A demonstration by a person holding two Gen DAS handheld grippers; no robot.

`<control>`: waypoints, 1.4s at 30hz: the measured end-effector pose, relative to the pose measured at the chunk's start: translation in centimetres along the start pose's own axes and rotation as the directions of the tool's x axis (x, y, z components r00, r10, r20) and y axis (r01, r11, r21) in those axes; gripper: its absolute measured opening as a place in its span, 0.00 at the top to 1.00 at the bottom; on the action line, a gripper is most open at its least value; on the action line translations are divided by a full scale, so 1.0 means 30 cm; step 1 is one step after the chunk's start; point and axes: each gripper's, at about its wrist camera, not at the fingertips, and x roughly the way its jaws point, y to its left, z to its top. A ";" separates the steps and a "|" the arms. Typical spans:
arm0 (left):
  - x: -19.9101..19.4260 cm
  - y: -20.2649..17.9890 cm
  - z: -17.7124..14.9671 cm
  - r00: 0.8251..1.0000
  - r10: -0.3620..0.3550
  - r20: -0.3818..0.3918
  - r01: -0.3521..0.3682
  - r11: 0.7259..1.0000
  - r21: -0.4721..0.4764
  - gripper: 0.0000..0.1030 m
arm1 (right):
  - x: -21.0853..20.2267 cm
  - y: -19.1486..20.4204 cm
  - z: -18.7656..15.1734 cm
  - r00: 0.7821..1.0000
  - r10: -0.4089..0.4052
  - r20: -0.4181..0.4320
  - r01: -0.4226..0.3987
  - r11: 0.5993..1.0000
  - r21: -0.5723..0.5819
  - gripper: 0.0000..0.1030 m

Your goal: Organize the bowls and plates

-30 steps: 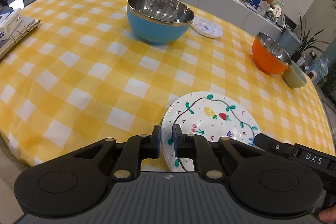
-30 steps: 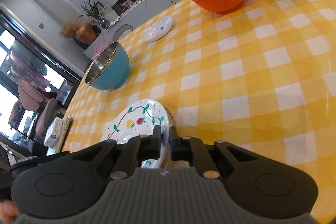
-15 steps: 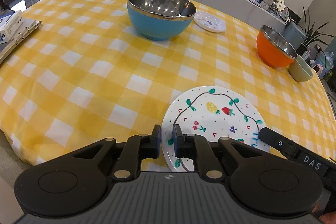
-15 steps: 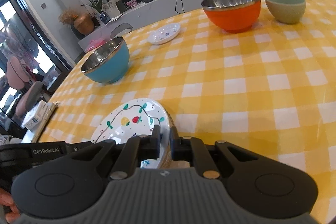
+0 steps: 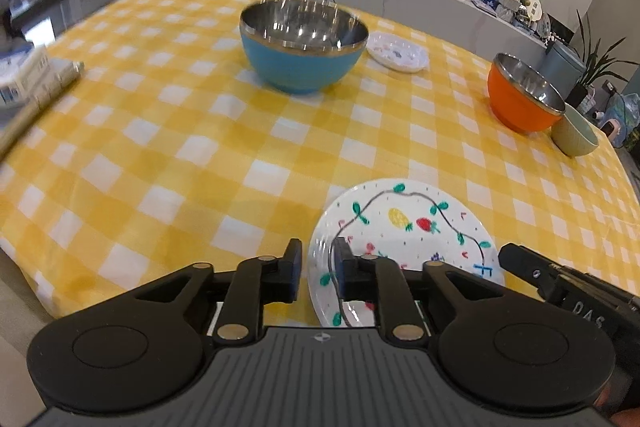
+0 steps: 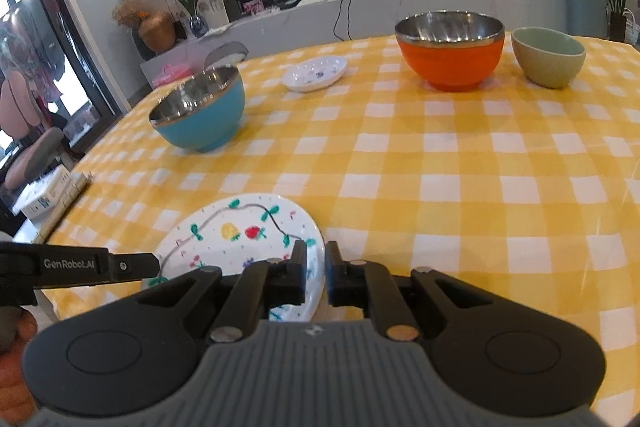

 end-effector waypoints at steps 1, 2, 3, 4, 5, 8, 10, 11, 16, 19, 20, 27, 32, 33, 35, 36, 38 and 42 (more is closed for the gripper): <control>-0.006 -0.009 0.004 1.000 0.008 0.013 -0.008 1.000 0.012 0.80 | -0.003 -0.004 0.005 1.000 0.001 0.006 -0.001 1.000 0.008 0.85; -0.011 -0.019 0.008 1.000 0.014 0.027 -0.015 1.000 0.026 0.80 | -0.005 -0.009 0.010 1.000 0.002 0.013 -0.002 1.000 0.016 0.81; -0.014 -0.028 0.015 0.999 0.018 0.037 -0.019 0.999 0.037 0.80 | -0.006 -0.014 0.016 1.000 0.000 0.022 -0.001 1.000 0.025 0.74; -0.017 -0.037 0.023 0.999 0.018 0.045 -0.020 0.999 0.042 0.80 | -0.005 -0.021 0.022 1.000 -0.004 0.031 0.003 0.999 0.033 0.71; -0.020 -0.043 0.032 0.999 0.013 0.053 -0.015 0.999 0.045 0.80 | -0.004 -0.028 0.030 0.999 -0.008 0.037 0.006 0.999 0.042 0.71; -0.023 -0.067 0.063 0.997 -0.013 0.079 0.009 0.999 0.048 0.70 | 0.001 -0.056 0.054 0.998 -0.011 0.055 0.006 0.996 0.088 0.68; -0.018 -0.087 0.085 0.995 -0.026 0.094 0.022 0.999 0.047 0.61 | 0.003 -0.078 0.073 0.997 -0.014 0.073 0.005 0.992 0.123 0.64; -0.012 -0.099 0.099 0.995 -0.028 0.100 0.023 0.999 0.045 0.59 | 0.004 -0.088 0.082 0.997 -0.018 0.080 0.007 0.991 0.136 0.63; 0.026 -0.153 0.152 0.991 -0.045 0.129 0.040 0.998 0.039 0.51 | 0.028 -0.149 0.132 0.993 -0.037 0.113 0.013 0.977 0.212 0.57; 0.050 -0.178 0.180 0.985 -0.069 0.156 0.064 0.997 0.034 0.48 | 0.049 -0.181 0.156 0.990 -0.038 0.132 0.003 0.967 0.256 0.54; 0.062 -0.187 0.190 0.983 -0.080 0.168 0.075 0.997 0.031 0.46 | 0.059 -0.190 0.164 0.989 -0.038 0.140 -0.001 0.963 0.268 0.54; 0.158 -0.193 0.240 0.972 -0.143 0.187 0.157 0.986 -0.064 0.41 | 0.133 -0.231 0.213 0.987 -0.029 0.161 -0.025 0.946 0.322 0.46; 0.229 -0.189 0.276 0.970 -0.154 0.187 0.179 0.976 -0.124 0.40 | 0.203 -0.249 0.252 0.987 -0.020 0.161 -0.041 0.930 0.365 0.45; 0.241 -0.190 0.285 0.969 -0.154 0.193 0.181 0.975 -0.131 0.40 | 0.216 -0.250 0.258 0.987 -0.019 0.161 -0.042 0.928 0.369 0.45; 0.263 -0.192 0.301 0.966 -0.159 0.205 0.191 0.971 -0.143 0.40 | 0.244 -0.249 0.272 0.986 -0.020 0.165 -0.043 0.927 0.373 0.45; 0.275 -0.190 0.310 0.963 -0.166 0.214 0.201 0.968 -0.152 0.40 | 0.257 -0.246 0.278 0.986 -0.022 0.167 -0.043 0.926 0.375 0.45; 0.303 -0.187 0.329 0.962 -0.162 0.222 0.205 0.961 -0.184 0.40 | 0.291 -0.243 0.295 0.986 -0.018 0.166 -0.047 0.924 0.379 0.45; 0.363 -0.177 0.369 0.965 -0.143 0.220 0.199 0.946 -0.255 0.43 | 0.361 -0.228 0.330 0.987 0.020 0.158 -0.080 0.921 0.382 0.47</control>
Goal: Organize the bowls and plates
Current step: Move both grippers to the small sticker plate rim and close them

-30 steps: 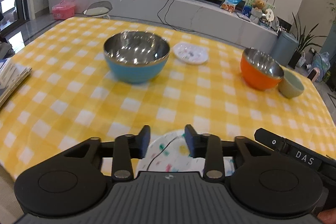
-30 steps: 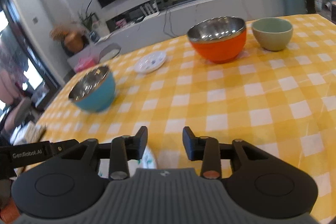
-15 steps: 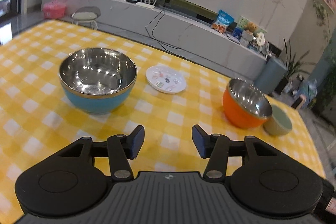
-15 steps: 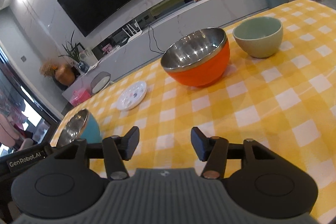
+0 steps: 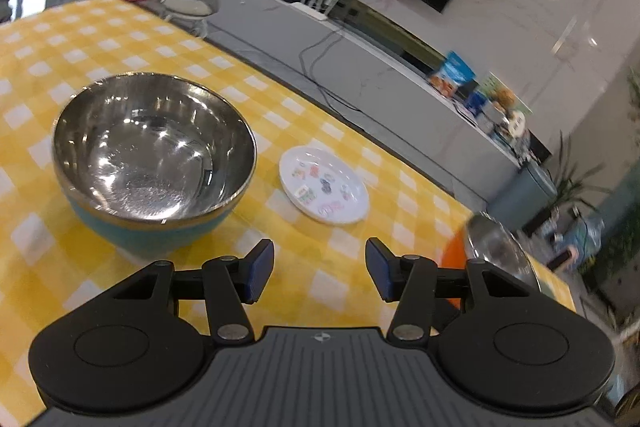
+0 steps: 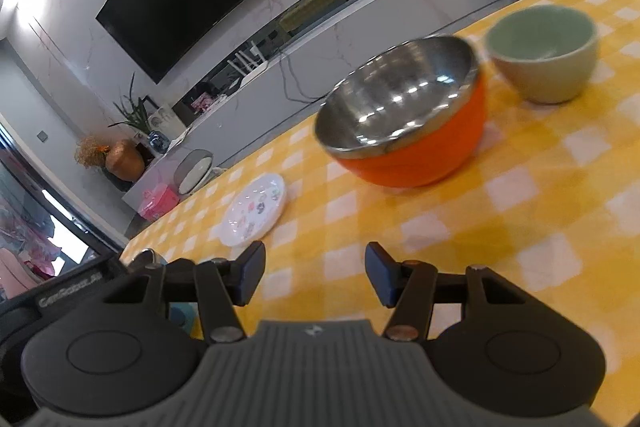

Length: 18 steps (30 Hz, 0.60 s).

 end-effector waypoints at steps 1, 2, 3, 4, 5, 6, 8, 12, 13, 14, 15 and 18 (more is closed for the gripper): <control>0.020 0.000 0.007 1.000 0.003 -0.004 -0.003 1.000 -0.006 0.43 | 0.020 0.007 0.004 1.000 0.008 -0.009 -0.008 1.000 -0.001 0.47; 0.040 -0.002 0.015 1.000 0.011 -0.010 -0.011 1.000 -0.009 0.44 | 0.042 0.012 0.009 1.000 0.016 -0.016 -0.017 1.000 -0.002 0.48; 0.058 -0.004 0.021 1.000 0.020 -0.016 -0.020 1.000 -0.008 0.48 | 0.060 0.016 0.015 1.000 0.020 -0.021 -0.020 1.000 -0.002 0.54; 0.076 -0.007 0.027 0.999 0.029 -0.021 -0.029 1.000 -0.007 0.53 | 0.079 0.019 0.023 0.999 0.020 -0.028 -0.020 1.000 -0.001 0.58; 0.092 -0.007 0.032 0.999 0.028 -0.028 -0.029 1.000 -0.012 0.55 | 0.101 0.020 0.033 0.999 0.020 -0.038 -0.020 1.000 0.004 0.60; 0.110 -0.009 0.038 0.999 0.027 -0.035 -0.027 0.999 -0.017 0.55 | 0.121 0.020 0.046 0.999 0.023 -0.046 -0.022 1.000 0.010 0.66; 0.137 -0.013 0.041 0.999 0.033 -0.037 -0.034 0.999 -0.018 0.57 | 0.161 0.025 0.073 0.998 0.035 -0.060 -0.034 0.999 0.025 0.71; 0.187 -0.007 0.047 0.997 0.063 -0.039 -0.066 0.995 -0.072 0.65 | 0.246 0.051 0.111 0.996 0.025 -0.087 -0.025 1.000 0.008 0.79; 0.199 0.000 0.051 0.997 0.064 -0.046 -0.069 0.993 -0.096 0.66 | 0.263 0.056 0.114 0.996 0.018 -0.091 -0.019 1.000 -0.001 0.79; 0.213 0.007 0.056 0.996 0.065 -0.056 -0.072 0.990 -0.120 0.66 | 0.279 0.060 0.116 0.995 0.012 -0.096 -0.014 1.000 -0.012 0.79; 0.223 0.015 0.059 0.996 0.067 -0.062 -0.075 0.987 -0.140 0.66 | 0.298 0.065 0.119 0.995 0.006 -0.104 -0.008 1.000 -0.024 0.79; 0.246 0.028 0.062 0.996 0.069 -0.061 -0.079 0.980 -0.183 0.66 | 0.337 0.070 0.125 0.994 -0.009 -0.113 0.004 0.999 -0.049 0.78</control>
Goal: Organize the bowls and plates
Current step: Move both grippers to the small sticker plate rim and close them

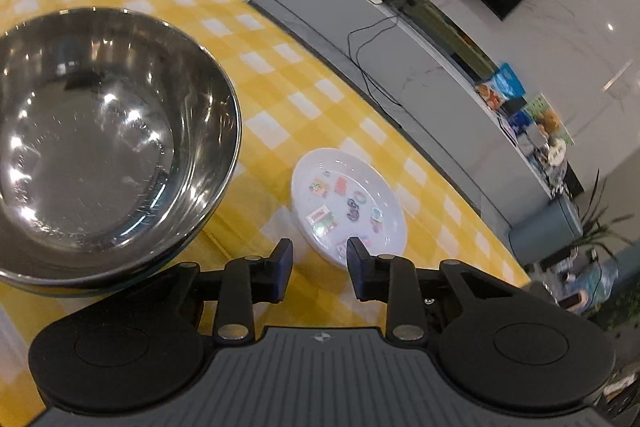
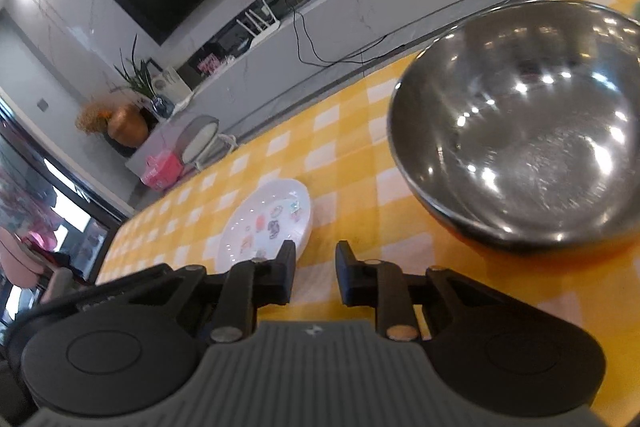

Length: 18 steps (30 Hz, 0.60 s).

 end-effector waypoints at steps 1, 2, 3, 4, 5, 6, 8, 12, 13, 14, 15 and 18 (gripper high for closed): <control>0.004 0.002 0.001 1.000 -0.002 0.007 0.002 1.000 -0.011 0.66 | 0.009 0.002 0.002 1.000 0.000 -0.001 0.000 1.000 -0.004 0.78; 0.008 0.002 0.003 1.000 0.000 0.013 0.001 1.000 -0.020 0.67 | 0.017 0.002 0.004 1.000 0.004 -0.001 -0.004 1.000 -0.004 0.78; 0.011 0.003 0.003 1.000 0.004 0.017 -0.004 1.000 -0.026 0.67 | 0.025 0.004 0.006 1.000 0.010 0.001 -0.010 1.000 -0.008 0.79; 0.014 0.005 0.005 1.000 0.010 0.019 -0.010 0.999 -0.034 0.69 | 0.032 0.005 0.010 1.000 0.011 0.003 -0.011 1.000 -0.016 0.79; 0.016 0.007 0.006 1.000 0.017 0.020 -0.016 0.999 -0.043 0.71 | 0.038 0.007 0.011 1.000 0.014 0.002 -0.014 1.000 -0.023 0.79; 0.019 0.006 0.008 0.999 0.024 0.021 -0.023 0.999 -0.047 0.74 | 0.047 0.011 0.015 1.000 0.019 -0.001 -0.019 0.999 -0.031 0.79; 0.026 0.007 0.010 0.999 0.032 0.026 -0.030 0.998 -0.053 0.82 | 0.061 0.016 0.020 1.000 0.025 -0.006 -0.025 0.999 -0.044 0.82; 0.022 0.010 0.004 0.999 0.033 0.023 -0.032 0.999 -0.043 0.87 | 0.063 0.023 0.021 0.999 0.029 -0.012 -0.030 0.997 -0.069 0.94; 0.020 0.010 0.003 0.999 0.035 0.021 -0.034 0.998 -0.044 0.88 | 0.061 0.028 0.022 1.000 0.024 -0.012 -0.025 0.997 -0.076 0.94; 0.019 0.006 0.003 0.999 0.036 0.017 -0.035 0.998 -0.048 0.88 | 0.057 0.031 0.022 1.000 0.023 -0.012 -0.024 0.996 -0.080 0.95; 0.014 0.007 0.000 0.999 0.034 0.012 -0.034 0.998 -0.050 0.89 | 0.048 0.032 0.021 1.000 0.023 -0.014 -0.025 0.997 -0.078 0.95; -0.016 0.011 -0.013 1.000 0.030 0.006 -0.030 0.998 -0.053 0.89 | 0.017 0.034 0.020 1.000 0.023 -0.017 -0.024 0.998 -0.064 0.96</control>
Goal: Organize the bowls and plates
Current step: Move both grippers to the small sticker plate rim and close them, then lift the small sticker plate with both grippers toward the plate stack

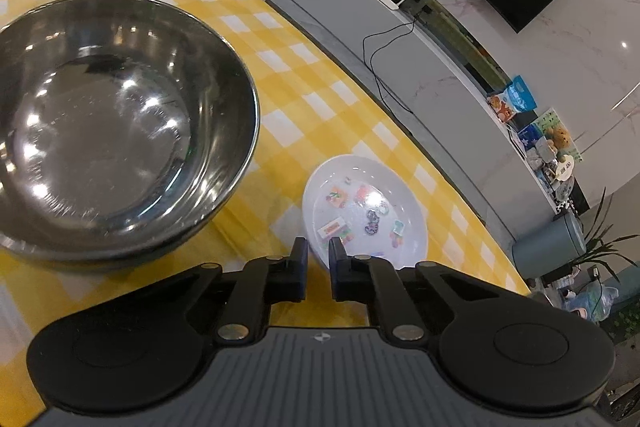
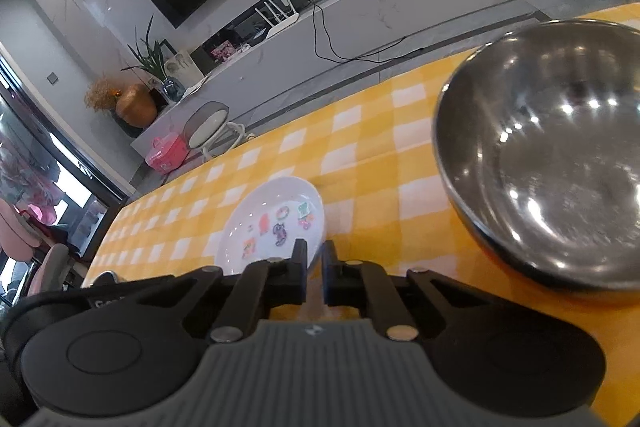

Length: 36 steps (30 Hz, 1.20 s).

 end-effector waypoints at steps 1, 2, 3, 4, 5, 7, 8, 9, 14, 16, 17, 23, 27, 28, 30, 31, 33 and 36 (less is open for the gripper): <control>-0.012 -0.002 -0.005 1.000 -0.001 -0.003 0.001 1.000 -0.001 0.90 | -0.013 0.000 -0.003 1.000 -0.004 -0.002 0.004 1.000 0.003 0.96; -0.023 -0.003 -0.009 1.000 0.000 -0.010 0.000 1.000 -0.002 0.90 | -0.029 0.001 -0.007 1.000 -0.010 -0.005 0.010 1.000 0.007 0.96; -0.037 -0.007 -0.015 1.000 0.003 -0.021 -0.003 1.000 -0.004 0.90 | -0.042 0.000 -0.011 1.000 -0.015 -0.007 0.015 1.000 0.011 0.96; -0.047 -0.011 -0.017 1.000 0.004 -0.030 -0.004 1.000 -0.006 0.90 | -0.049 0.001 -0.011 1.000 -0.021 -0.011 0.021 1.000 0.017 0.96; -0.061 -0.014 -0.021 0.999 0.005 -0.038 -0.005 1.000 -0.005 0.90 | -0.064 0.000 -0.015 1.000 -0.026 -0.013 0.026 0.999 0.026 0.96; -0.088 -0.013 -0.029 0.999 0.005 -0.048 -0.005 1.000 -0.004 0.92 | -0.102 -0.003 -0.026 0.999 -0.033 -0.019 0.034 0.998 0.047 0.96; -0.103 -0.014 -0.034 0.999 0.005 -0.054 -0.005 1.000 -0.003 0.92 | -0.123 -0.004 -0.034 0.999 -0.034 -0.022 0.036 0.998 0.057 0.96; -0.124 -0.013 -0.041 0.998 0.007 -0.060 -0.007 1.000 -0.001 0.93 | -0.142 -0.006 -0.041 0.999 -0.035 -0.028 0.037 0.997 0.066 0.96; -0.210 -0.009 -0.074 0.995 0.025 -0.100 -0.024 1.000 0.010 0.95 | -0.254 -0.013 -0.099 0.998 -0.033 -0.058 0.041 0.991 0.127 0.96; -0.250 -0.002 -0.087 0.993 0.034 -0.115 -0.033 0.999 0.015 0.96 | -0.303 -0.014 -0.126 0.997 -0.031 -0.072 0.042 0.987 0.152 0.96; -0.271 0.004 -0.095 0.992 0.036 -0.123 -0.035 0.999 0.012 0.96 | -0.327 -0.013 -0.141 0.996 -0.028 -0.079 0.041 0.985 0.165 0.96; -0.401 0.037 -0.134 0.984 0.061 -0.166 -0.059 0.998 0.016 0.97 | -0.488 0.004 -0.240 0.995 0.016 -0.103 0.007 0.975 0.222 0.97; -0.493 0.065 -0.160 0.984 0.055 -0.169 -0.054 0.998 0.010 0.97 | -0.587 0.014 -0.313 0.992 0.057 -0.113 -0.027 0.967 0.255 0.97; -0.514 0.070 -0.166 0.984 0.054 -0.170 -0.053 0.999 0.010 0.97 | -0.608 0.015 -0.329 0.991 0.068 -0.115 -0.035 0.964 0.265 0.98; -0.557 0.087 -0.182 0.984 0.051 -0.171 -0.049 0.999 0.012 0.97 | -0.653 0.011 -0.361 0.989 0.093 -0.116 -0.055 0.955 0.291 0.98; -0.568 0.093 -0.187 0.984 0.051 -0.173 -0.049 0.999 0.014 0.97 | -0.669 0.015 -0.375 0.988 0.102 -0.119 -0.063 0.953 0.298 0.98; -0.595 0.117 -0.202 0.982 0.049 -0.184 -0.048 0.999 0.006 0.97 | -0.703 0.019 -0.402 0.986 0.119 -0.118 -0.078 0.948 0.309 0.98; -0.620 0.157 -0.225 0.977 0.049 -0.208 -0.051 0.999 -0.007 0.97 | -0.735 0.019 -0.440 0.983 0.135 -0.126 -0.089 0.944 0.318 0.98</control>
